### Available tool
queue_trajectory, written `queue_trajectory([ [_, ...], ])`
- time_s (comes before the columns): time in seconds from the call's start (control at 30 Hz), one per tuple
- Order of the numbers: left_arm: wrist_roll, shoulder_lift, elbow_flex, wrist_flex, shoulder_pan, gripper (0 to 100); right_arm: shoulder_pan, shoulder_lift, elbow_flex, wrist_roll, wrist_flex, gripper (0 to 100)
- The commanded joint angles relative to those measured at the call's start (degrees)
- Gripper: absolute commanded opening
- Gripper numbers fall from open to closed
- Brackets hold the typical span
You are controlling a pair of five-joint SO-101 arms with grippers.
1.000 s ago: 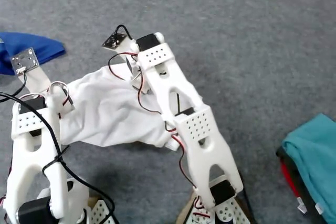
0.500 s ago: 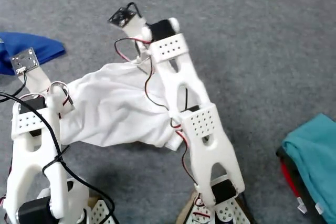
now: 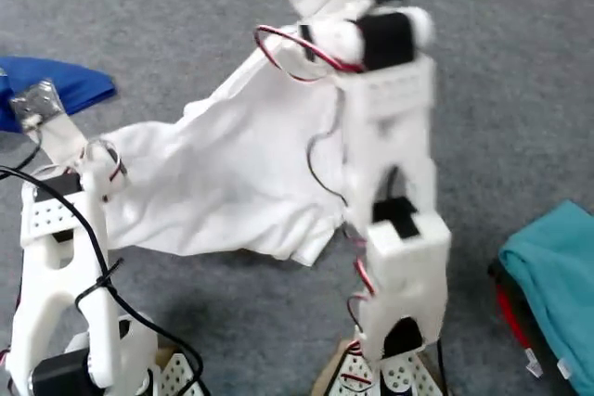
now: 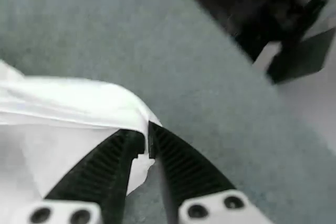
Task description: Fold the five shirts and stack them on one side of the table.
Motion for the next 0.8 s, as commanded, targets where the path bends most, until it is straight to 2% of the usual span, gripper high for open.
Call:
queue_trajectory([
  [0.0, 9.14, -1.98, -11.52, 4.57, 1.85, 2, 1.36, -13.76, -2.59, 1.32, 0.26, 0.5],
  [0.1, 10.46, -3.21, -22.07, 13.89, 3.34, 2, 4.62, -21.32, -2.42, 1.58, -0.70, 0.5],
  [0.3, 10.73, -7.25, -38.07, 26.02, 7.91, 2, 15.16, -33.71, -2.42, 1.58, -3.69, 0.5],
  [0.47, 10.55, -11.82, -50.02, 33.05, 11.69, 2, 21.93, -41.19, -2.33, 1.93, -7.30, 0.5],
  [0.77, 10.55, -13.76, -71.12, 46.68, 15.65, 2, 30.64, -46.55, -2.33, 9.67, -19.96, 0.5],
])
